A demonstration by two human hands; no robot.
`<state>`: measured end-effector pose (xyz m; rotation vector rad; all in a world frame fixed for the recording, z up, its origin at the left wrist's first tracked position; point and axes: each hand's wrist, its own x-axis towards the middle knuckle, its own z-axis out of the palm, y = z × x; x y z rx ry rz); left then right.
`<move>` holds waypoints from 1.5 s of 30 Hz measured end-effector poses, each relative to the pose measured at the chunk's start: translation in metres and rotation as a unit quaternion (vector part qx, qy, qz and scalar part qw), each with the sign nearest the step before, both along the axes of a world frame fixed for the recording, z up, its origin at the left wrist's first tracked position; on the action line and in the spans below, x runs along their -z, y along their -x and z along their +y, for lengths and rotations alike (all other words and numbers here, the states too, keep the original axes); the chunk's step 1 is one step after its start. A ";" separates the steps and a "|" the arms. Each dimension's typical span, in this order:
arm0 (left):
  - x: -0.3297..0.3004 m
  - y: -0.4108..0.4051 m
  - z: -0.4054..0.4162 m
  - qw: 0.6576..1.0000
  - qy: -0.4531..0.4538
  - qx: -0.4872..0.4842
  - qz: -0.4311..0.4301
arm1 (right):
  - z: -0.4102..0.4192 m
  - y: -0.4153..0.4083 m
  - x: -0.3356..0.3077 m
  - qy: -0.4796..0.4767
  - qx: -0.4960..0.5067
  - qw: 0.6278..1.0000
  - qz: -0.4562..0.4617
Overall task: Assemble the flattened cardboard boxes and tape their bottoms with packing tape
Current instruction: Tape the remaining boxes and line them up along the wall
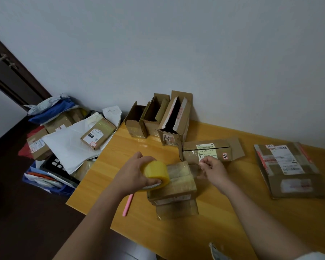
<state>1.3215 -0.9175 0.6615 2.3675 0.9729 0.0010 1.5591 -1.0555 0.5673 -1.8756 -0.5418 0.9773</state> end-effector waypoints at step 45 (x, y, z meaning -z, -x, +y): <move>-0.005 -0.010 -0.001 0.999 -0.011 0.003 0.031 | -0.020 0.033 0.003 -0.047 0.030 0.994 0.093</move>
